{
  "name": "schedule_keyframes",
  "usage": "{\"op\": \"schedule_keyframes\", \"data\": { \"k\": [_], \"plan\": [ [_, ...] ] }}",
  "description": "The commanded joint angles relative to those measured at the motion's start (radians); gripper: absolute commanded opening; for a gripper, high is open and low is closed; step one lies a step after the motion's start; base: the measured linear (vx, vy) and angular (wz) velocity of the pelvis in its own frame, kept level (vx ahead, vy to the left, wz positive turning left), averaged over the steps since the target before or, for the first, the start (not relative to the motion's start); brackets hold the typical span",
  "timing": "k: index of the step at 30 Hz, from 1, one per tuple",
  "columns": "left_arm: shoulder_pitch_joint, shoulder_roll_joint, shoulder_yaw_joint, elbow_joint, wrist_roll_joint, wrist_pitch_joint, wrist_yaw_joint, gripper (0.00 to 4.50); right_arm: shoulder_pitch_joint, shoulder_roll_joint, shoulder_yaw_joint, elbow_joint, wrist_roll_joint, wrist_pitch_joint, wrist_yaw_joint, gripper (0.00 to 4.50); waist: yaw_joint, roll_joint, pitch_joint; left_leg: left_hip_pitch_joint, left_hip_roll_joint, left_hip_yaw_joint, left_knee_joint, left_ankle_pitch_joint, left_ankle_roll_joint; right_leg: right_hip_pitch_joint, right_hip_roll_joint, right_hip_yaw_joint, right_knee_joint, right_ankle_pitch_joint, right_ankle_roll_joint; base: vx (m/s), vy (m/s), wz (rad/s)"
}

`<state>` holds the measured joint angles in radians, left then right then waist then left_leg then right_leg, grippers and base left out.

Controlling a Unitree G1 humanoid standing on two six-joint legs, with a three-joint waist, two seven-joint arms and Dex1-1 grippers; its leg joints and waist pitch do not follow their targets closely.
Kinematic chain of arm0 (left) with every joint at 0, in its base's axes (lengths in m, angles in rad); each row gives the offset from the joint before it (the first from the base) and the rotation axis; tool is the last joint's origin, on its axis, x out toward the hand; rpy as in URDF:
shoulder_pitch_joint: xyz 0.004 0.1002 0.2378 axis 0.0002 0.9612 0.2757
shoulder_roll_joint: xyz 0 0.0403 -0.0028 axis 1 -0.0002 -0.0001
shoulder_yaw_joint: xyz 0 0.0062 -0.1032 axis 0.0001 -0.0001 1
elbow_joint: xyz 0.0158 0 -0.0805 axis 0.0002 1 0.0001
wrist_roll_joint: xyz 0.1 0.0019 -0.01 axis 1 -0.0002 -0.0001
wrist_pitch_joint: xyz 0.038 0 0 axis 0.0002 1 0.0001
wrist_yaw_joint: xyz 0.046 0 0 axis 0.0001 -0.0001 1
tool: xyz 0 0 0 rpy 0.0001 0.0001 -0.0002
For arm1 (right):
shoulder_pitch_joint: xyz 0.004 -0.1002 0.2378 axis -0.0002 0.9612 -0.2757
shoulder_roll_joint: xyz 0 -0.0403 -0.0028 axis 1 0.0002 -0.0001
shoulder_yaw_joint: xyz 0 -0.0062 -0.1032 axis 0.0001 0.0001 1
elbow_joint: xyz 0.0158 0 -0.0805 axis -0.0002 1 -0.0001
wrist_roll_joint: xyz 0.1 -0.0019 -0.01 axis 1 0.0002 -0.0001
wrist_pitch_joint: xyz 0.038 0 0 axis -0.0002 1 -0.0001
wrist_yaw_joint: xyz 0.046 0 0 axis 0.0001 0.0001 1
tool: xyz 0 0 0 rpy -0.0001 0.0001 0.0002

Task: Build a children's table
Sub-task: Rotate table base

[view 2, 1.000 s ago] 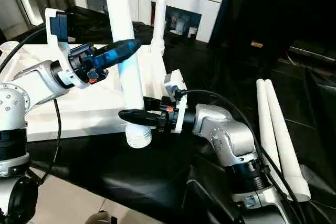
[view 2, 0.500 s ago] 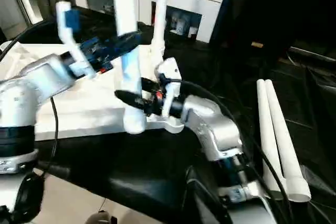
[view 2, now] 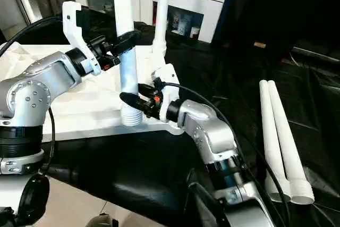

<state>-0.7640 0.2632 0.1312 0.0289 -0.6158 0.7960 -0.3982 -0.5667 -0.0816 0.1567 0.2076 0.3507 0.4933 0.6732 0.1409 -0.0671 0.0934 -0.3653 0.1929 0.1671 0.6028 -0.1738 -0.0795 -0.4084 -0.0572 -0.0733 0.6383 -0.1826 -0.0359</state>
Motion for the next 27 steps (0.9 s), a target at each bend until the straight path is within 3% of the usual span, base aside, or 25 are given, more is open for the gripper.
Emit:
{"op": "schedule_keyframes", "data": {
  "k": [1,6,9,18,22,27],
  "plan": [
    [-0.028,-0.017,0.001,-0.045,-0.019,0.007,0.004,1.79,-0.016,-0.002,-0.002,0.018,-0.02,-0.008,-0.009,1.92,-0.004,0.018,-0.095,0.007,0.032,-0.011,-0.067,-0.142,-0.053,0.064,-0.084,0.057,-0.074,-0.182,-0.118,0.0,0.0,0.0],
    [-0.027,-0.009,-0.008,-0.055,-0.027,0.004,-0.023,1.79,-0.021,-0.004,0.005,0.027,-0.038,-0.03,-0.017,1.89,-0.003,0.018,-0.095,0.007,0.032,-0.01,-0.066,-0.135,-0.051,0.063,-0.084,0.057,-0.073,-0.173,-0.119,0.0,0.0,0.0],
    [-0.014,0.026,-0.049,-0.07,-0.01,-0.029,-0.113,1.79,-0.036,-0.014,-0.013,0.03,-0.004,0.0,0.015,2.58,-0.004,0.018,-0.094,0.009,0.031,-0.01,-0.068,-0.141,-0.047,0.062,-0.083,0.057,-0.076,-0.187,-0.117,0.0,0.0,0.0],
    [-0.004,0.088,-0.096,-0.088,-0.03,-0.009,-0.249,1.79,-0.064,-0.081,-0.008,0.018,0.034,0.096,0.106,3.38,-0.002,0.016,-0.094,0.008,0.031,-0.008,-0.066,-0.135,-0.047,0.064,-0.084,0.058,-0.074,-0.189,-0.123,0.0,0.0,0.0],
    [-0.009,0.108,-0.108,-0.089,-0.03,-0.015,-0.298,1.79,-0.067,-0.108,0.011,0.004,0.044,0.14,0.153,3.43,-0.003,0.013,-0.095,0.007,0.032,-0.008,-0.066,-0.118,-0.045,0.064,-0.083,0.057,-0.071,-0.168,-0.126,0.0,0.0,0.0],
    [-0.012,0.107,-0.099,-0.088,-0.044,-0.01,-0.311,1.79,-0.063,-0.114,0.016,-0.007,0.058,0.167,0.174,3.43,-0.003,0.015,-0.094,0.007,0.033,-0.008,-0.066,-0.13,-0.05,0.064,-0.084,0.057,-0.072,-0.183,-0.132,0.0,0.0,0.0]
  ]
}}
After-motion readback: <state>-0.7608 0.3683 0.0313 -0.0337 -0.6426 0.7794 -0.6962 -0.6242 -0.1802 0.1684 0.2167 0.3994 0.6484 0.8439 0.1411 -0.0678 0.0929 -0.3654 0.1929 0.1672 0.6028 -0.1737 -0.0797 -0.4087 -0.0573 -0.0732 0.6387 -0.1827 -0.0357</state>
